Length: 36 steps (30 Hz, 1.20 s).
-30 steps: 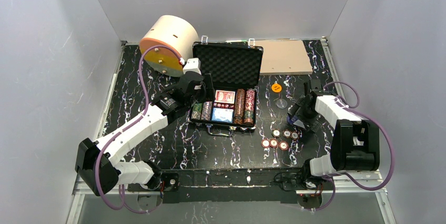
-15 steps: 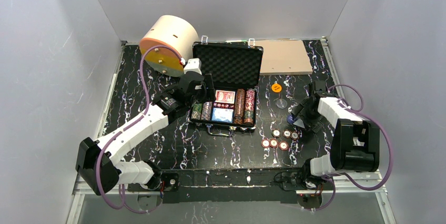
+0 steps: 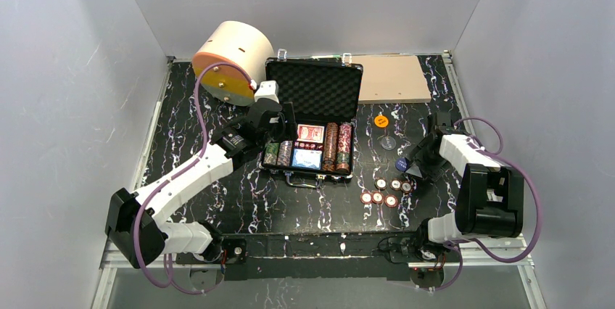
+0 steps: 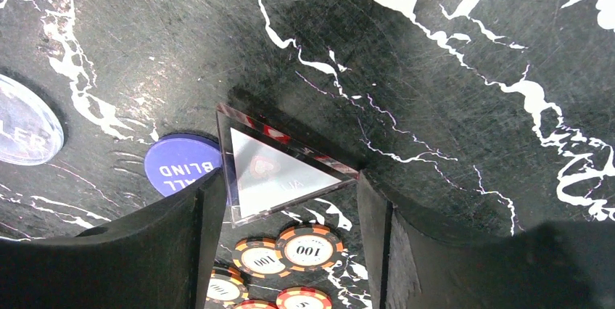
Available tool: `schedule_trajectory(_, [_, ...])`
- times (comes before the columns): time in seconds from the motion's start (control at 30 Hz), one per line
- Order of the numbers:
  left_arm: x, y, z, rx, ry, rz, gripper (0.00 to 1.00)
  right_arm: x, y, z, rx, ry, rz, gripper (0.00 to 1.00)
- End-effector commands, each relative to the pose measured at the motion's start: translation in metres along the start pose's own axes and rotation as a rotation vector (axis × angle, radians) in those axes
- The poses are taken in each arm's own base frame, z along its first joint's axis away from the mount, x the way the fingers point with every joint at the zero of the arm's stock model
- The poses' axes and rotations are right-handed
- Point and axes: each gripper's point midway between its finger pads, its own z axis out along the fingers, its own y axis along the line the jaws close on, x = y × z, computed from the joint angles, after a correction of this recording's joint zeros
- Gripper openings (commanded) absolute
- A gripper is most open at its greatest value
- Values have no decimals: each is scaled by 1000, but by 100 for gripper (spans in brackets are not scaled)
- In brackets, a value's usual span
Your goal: Pack up texas hold em set
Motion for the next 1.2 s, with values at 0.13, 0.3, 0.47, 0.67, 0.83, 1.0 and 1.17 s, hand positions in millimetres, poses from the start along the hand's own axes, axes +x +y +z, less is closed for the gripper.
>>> schedule_trajectory(0.13, [-17,-2,-5,-9,-34,24,71,-18,20,-15,-69,-30,-9,60])
schedule_trajectory(0.3, [-23,-1,-8,-17,-54,32,71,-24,41,-40,-164,-49,-16,58])
schedule_trajectory(0.47, [-34,0,-13,-23,-84,34,71,-20,79,-72,-230,-102,-93,57])
schedule_trajectory(0.67, [-55,5,-28,-46,-157,24,71,15,147,-107,-338,-128,-190,57])
schedule_trajectory(0.83, [-73,14,-49,-69,-225,-3,71,49,205,-130,-435,-155,-270,58])
schedule_trajectory(1.0, [-79,25,-70,-79,-268,-40,75,89,252,-141,-465,-160,-360,58])
schedule_trajectory(1.17, [-73,35,-78,-88,-281,-36,80,119,295,-139,-484,-187,-434,58])
